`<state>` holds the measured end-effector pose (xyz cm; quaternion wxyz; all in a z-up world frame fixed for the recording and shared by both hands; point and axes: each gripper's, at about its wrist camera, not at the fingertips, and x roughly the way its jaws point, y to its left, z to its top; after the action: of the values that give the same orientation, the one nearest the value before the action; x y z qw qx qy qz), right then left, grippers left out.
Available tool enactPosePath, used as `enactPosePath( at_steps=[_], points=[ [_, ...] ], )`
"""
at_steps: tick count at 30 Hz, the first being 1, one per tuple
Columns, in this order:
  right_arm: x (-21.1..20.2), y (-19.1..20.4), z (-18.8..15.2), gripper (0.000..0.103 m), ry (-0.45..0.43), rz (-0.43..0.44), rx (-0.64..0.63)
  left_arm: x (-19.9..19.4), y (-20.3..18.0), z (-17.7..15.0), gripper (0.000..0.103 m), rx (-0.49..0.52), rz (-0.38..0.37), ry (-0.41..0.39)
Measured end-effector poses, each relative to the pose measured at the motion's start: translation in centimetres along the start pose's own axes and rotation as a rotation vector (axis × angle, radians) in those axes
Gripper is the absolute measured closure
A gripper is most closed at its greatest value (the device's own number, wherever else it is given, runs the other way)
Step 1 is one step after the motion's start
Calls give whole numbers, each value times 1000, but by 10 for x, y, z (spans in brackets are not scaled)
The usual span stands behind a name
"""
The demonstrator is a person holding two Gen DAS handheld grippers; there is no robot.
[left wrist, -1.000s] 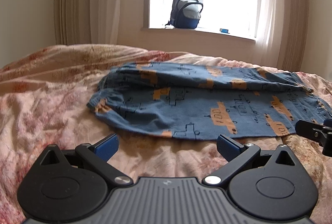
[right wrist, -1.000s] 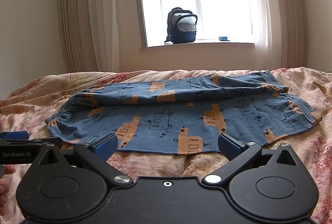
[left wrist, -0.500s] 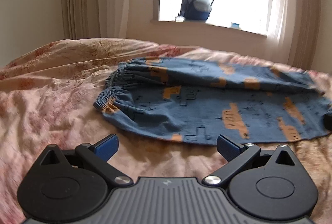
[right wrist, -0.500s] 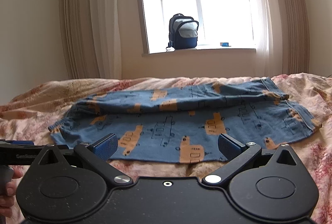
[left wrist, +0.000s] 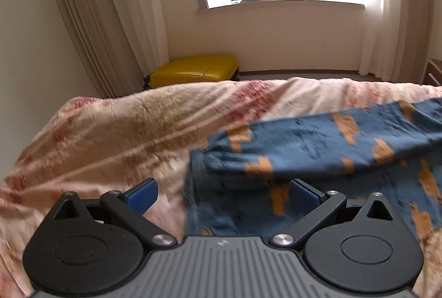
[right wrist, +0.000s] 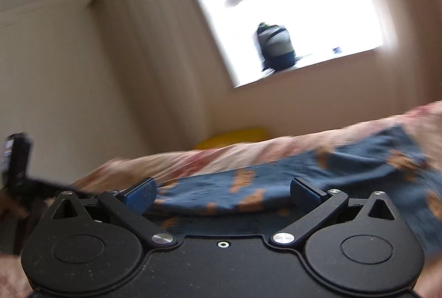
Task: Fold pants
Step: 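Grasp the blue pants' leg hem with the right gripper while the left gripper grasps the other hem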
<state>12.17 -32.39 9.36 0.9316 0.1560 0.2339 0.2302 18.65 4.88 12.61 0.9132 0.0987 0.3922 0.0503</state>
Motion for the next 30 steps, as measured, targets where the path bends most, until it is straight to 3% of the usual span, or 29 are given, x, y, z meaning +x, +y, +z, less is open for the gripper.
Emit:
enactPosePath(
  at_steps=[7, 10, 14, 17, 19, 22, 24, 27, 30],
  points=[
    [124, -18, 61, 0, 226, -20, -392, 92, 13, 40, 0, -62, -35, 7],
    [190, -24, 67, 0, 348, 25, -533, 131, 6, 49, 0, 23, -61, 1],
    [262, -38, 62, 2, 463, 89, -700, 168, -6, 59, 0, 137, -153, -55],
    [295, -53, 61, 14, 557, 158, -686, 193, -8, 65, 0, 157, -238, -55],
    [306, -62, 63, 16, 592, 213, -656, 204, -9, 67, 0, 205, -299, -57],
    [313, -70, 66, 21, 606, 268, -645, 214, -7, 67, 3, 271, -344, -67],
    [317, -76, 66, 30, 621, 277, -640, 223, -3, 69, 9, 284, -348, -31],
    [319, -85, 66, 42, 636, 281, -620, 239, 8, 71, 26, 236, -308, 51],
    [317, -89, 67, 54, 642, 290, -616, 239, 25, 72, 27, 141, -413, 75]
  ],
)
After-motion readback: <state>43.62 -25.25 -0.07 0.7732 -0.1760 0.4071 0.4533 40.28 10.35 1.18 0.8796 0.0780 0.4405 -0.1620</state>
